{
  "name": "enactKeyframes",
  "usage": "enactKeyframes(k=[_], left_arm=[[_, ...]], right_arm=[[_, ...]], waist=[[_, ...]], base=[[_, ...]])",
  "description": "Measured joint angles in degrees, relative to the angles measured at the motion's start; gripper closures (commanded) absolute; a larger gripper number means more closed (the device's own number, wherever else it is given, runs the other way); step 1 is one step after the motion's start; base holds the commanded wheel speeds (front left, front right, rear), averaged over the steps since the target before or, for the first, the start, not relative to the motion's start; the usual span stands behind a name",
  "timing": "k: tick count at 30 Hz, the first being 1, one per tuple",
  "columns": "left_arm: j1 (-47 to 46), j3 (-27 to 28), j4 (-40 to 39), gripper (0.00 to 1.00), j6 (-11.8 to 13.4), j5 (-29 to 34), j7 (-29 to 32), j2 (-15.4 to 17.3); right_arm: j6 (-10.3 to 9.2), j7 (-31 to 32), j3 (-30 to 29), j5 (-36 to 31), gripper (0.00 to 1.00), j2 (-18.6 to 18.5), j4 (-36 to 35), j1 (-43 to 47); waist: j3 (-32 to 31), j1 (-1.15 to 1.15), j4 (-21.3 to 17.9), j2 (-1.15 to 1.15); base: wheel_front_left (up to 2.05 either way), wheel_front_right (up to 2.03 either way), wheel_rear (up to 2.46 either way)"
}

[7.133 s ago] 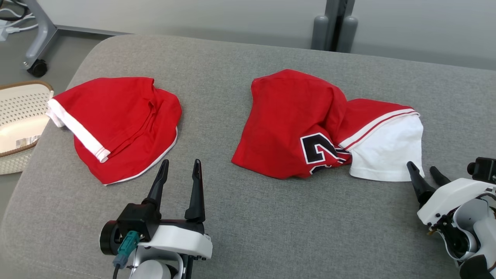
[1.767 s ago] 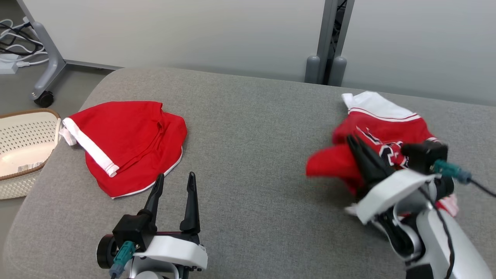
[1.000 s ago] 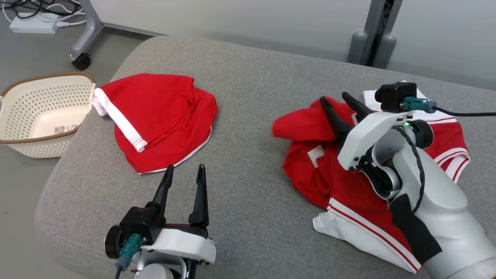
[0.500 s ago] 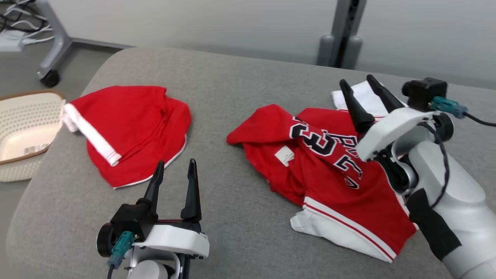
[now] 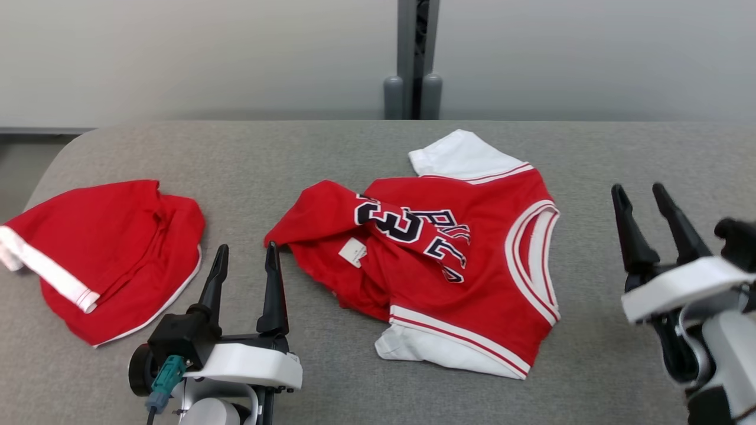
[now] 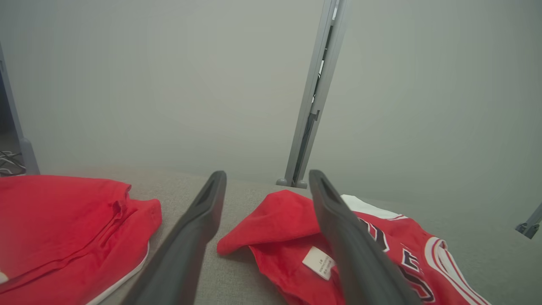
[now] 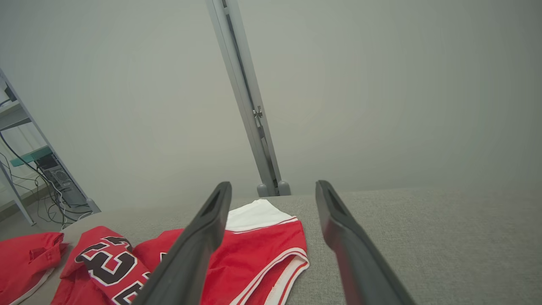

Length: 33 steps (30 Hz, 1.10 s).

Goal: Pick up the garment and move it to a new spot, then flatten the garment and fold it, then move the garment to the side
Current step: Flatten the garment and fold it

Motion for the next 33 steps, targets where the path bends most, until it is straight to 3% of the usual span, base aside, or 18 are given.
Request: enactKeyframes(k=[8,15,24,33], left_arm=[[1.5,1.5,0.5,0.0,-0.1,0.7,0.0,0.0],[1.9,2.5,0.6,0.0,-0.5,0.8,0.0,0.0],[2.0,2.4,1.2,0.0,-1.0,1.0,0.0,0.0],[1.9,1.8,2.1,0.0,-1.3,1.2,0.0,0.0]], right_arm=[[-0.03,-0.1,-9.4,-4.6,0.0,4.6,-10.0,13.2],[-0.03,-0.1,-11.2,-8.3,0.0,7.1,-13.6,16.4],[-0.02,10.4,-1.1,-2.0,0.0,6.4,-16.0,22.1],[-0.03,16.9,0.9,3.9,0.0,7.2,-12.7,24.1]], waist=[[-1.1,0.0,-3.6,0.0],[-1.1,0.0,-4.0,0.0],[-0.3,0.0,-3.0,0.0],[0.6,0.0,-1.6,0.0]], base=[[0.0,0.0,0.0],[0.0,0.0,0.0],[0.0,0.0,0.0],[0.0,0.0,0.0]])
